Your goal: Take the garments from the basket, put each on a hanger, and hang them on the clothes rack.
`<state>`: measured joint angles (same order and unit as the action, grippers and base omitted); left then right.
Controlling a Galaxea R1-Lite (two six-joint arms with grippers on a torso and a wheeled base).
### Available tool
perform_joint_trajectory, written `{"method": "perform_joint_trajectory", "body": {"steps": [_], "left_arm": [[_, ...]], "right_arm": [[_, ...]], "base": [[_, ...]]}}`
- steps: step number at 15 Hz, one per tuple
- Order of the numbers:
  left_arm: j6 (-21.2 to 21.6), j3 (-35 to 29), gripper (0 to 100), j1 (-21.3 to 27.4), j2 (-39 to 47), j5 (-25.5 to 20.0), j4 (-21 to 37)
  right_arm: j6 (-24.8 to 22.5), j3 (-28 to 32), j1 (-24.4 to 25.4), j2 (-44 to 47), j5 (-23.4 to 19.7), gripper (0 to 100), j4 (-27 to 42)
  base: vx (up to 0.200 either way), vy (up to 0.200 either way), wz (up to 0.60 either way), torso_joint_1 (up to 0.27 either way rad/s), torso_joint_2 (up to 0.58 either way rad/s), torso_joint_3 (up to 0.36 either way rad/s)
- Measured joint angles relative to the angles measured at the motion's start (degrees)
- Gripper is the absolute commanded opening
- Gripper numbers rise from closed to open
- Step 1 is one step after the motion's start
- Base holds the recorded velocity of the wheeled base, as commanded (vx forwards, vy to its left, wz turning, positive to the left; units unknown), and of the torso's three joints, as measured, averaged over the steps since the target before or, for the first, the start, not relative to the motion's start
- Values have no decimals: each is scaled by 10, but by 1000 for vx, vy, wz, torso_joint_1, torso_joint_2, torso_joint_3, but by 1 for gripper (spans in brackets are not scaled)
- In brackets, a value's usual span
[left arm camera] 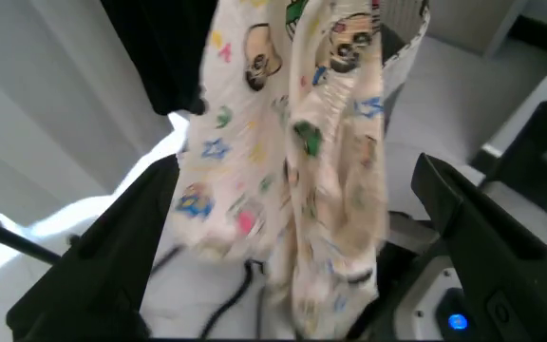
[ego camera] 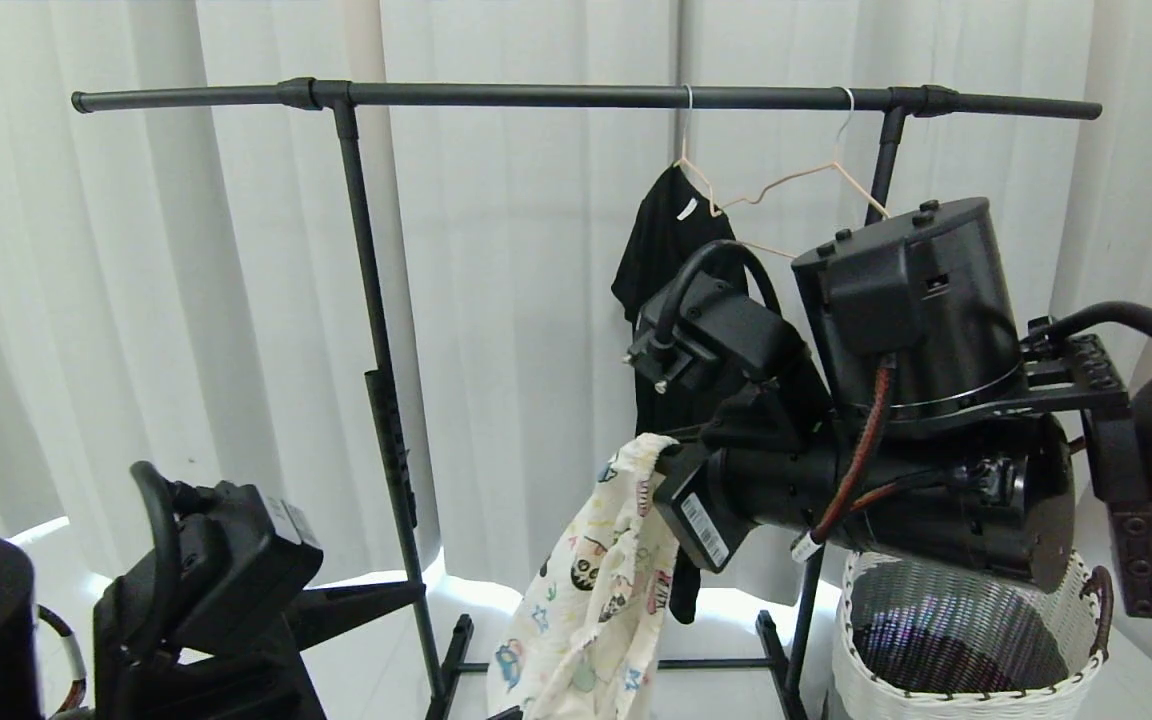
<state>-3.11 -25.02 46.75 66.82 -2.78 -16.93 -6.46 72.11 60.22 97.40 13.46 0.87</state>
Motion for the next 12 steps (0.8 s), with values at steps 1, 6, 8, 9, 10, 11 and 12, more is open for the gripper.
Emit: {"method": "perform_joint_trajectory", "body": {"steps": [1,6,8,9,10,11,12], "left_arm": [[-19,-2,100,2,7,0,0],[-37,-2,100,34,22,0,0],[-37,-5,100,58,23,-1,0],[-38,-10,100,63,27,-1,-1],[-38,-14,100,65,33,-1,-9],[-39,-18,100,66,39,-1,-33],[-41,-20,100,66,47,1,-50]], "right_arm": [[0,7,12,3,0,0,5],[0,68,62,26,1,0,34],[0,87,66,37,1,0,35],[0,95,66,41,1,0,35],[0,99,66,44,1,0,35],[0,101,66,46,2,0,35],[0,102,65,47,2,0,35]], "base": [[0,0,0,0,0,0],[0,0,0,0,0,0],[0,0,0,0,0,0],[0,0,0,0,0,0],[0,0,0,0,0,0],[0,0,0,0,0,0],[0,0,0,0,0,0]]}}
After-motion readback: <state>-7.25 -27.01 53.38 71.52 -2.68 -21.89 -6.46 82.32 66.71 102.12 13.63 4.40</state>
